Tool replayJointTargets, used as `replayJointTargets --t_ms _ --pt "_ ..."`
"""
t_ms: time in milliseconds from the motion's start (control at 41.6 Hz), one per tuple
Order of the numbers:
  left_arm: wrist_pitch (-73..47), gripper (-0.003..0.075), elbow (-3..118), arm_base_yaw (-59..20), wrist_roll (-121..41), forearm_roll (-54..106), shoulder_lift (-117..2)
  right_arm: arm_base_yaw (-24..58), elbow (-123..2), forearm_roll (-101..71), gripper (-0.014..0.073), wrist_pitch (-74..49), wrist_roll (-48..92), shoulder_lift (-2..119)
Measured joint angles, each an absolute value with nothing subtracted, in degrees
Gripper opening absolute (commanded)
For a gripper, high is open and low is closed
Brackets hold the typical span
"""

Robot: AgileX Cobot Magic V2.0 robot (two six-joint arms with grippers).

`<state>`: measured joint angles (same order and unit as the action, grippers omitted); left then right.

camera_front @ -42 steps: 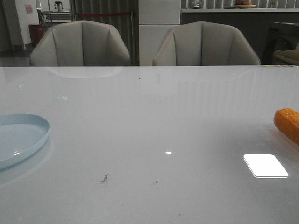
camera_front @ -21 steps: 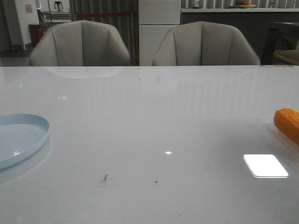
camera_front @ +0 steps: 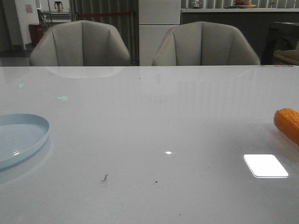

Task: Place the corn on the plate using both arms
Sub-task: 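Grip the rim of the pale blue plate with the left gripper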

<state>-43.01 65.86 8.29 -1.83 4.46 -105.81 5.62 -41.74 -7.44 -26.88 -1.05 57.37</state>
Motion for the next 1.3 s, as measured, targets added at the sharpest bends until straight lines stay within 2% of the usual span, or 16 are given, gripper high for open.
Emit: replayJointTargets --t_ms 433,481,529,649,673,721,1010,1298 --pt "-43.36 0.0471 66.20 8.29 -1.83 4.57 -108.07 5.62 -41.74 -7.44 0.0573 -26.88 -1.05 57.37" --pt "-43.60 0.0433 66.31 8.29 -1.83 4.74 -108.33 5.62 -41.74 -7.44 0.0573 -26.88 -1.05 57.37" --pt "-43.60 0.0360 66.41 8.29 -1.83 4.73 -108.41 5.62 -41.74 -7.44 0.0573 -26.88 -1.05 57.37" --pt "-43.60 0.0089 66.41 8.29 -1.83 5.11 -108.41 5.62 -41.83 -7.44 0.0573 -26.90 -1.05 57.37" --pt "-43.60 0.0077 66.41 8.29 -1.83 5.28 -108.41 5.62 -41.83 -7.44 0.0573 -27.00 -1.05 57.37" --pt "-43.60 0.0115 66.41 8.29 -1.83 5.46 -108.41 5.62 -41.83 -7.44 0.0573 -27.00 -1.05 57.37" --pt "-44.35 0.0095 67.12 8.34 -2.21 7.72 -108.41 5.62 -41.83 -7.44 0.0573 -27.13 -1.05 57.37" --pt "-50.89 0.0095 73.30 8.22 -9.25 17.88 -108.55 5.62 -41.83 -7.44 0.0573 -28.07 -1.05 57.37"
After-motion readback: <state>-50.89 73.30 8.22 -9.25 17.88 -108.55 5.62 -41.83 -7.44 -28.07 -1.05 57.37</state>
